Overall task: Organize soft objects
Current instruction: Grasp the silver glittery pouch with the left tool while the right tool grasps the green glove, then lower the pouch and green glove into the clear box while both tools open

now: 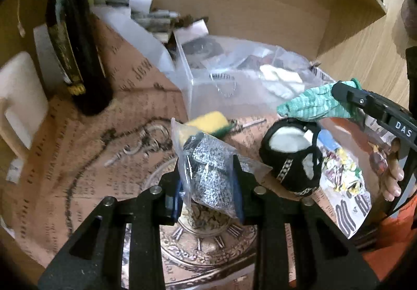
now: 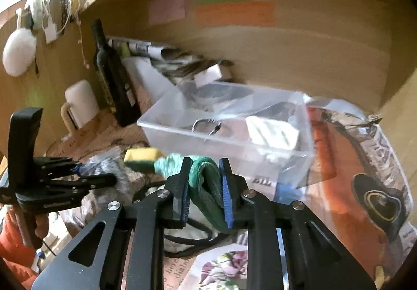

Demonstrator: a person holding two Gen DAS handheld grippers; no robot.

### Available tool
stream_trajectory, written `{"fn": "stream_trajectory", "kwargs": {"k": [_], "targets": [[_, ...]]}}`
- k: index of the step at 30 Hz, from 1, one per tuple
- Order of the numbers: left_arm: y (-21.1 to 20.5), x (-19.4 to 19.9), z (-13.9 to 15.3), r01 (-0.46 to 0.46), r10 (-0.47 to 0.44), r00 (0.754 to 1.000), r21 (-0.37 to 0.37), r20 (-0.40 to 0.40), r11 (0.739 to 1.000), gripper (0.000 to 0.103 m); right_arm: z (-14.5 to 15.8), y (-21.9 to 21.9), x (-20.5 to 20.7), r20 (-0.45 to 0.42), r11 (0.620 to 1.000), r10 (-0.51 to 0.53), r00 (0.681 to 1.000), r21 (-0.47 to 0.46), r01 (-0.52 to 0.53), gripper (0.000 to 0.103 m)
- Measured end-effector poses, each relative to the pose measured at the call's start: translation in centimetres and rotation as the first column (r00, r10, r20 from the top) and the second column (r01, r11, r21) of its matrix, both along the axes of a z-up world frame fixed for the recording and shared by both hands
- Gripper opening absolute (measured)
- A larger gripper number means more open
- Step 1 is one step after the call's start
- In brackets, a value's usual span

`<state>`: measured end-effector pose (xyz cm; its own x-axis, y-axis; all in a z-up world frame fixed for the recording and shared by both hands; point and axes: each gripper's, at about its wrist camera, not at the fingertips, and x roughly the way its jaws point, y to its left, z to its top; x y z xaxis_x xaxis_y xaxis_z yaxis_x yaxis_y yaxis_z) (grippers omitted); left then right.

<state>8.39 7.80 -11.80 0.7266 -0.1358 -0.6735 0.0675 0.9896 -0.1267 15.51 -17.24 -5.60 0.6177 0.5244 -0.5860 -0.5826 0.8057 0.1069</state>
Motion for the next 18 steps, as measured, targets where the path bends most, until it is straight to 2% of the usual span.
{"fn": "stream_trajectory", "kwargs": {"k": [5,11,18], "targets": [[0.2,-0.4,2.9,-0.011,0.011,0.996,0.008,0.088,1.0,0.031,1.3,-1.3,0.1,0.041,0.999,-0.041,0.998,0.031,0.039,0.018],[-0.1,1.5,5.7,-0.01,0.006,0.985,0.025,0.174,1.0,0.031,2.7,-2.2,0.8,0.087,0.996,-0.079,0.993,0.051,0.075,0.017],[-0.9,4.8,7.2,0.011,-0.018,0.978,0.039,0.207,0.999,0.031,4.2,-2.1,2.6,0.148,0.992,-0.116,0.982,0.059,0.109,0.017]]}}
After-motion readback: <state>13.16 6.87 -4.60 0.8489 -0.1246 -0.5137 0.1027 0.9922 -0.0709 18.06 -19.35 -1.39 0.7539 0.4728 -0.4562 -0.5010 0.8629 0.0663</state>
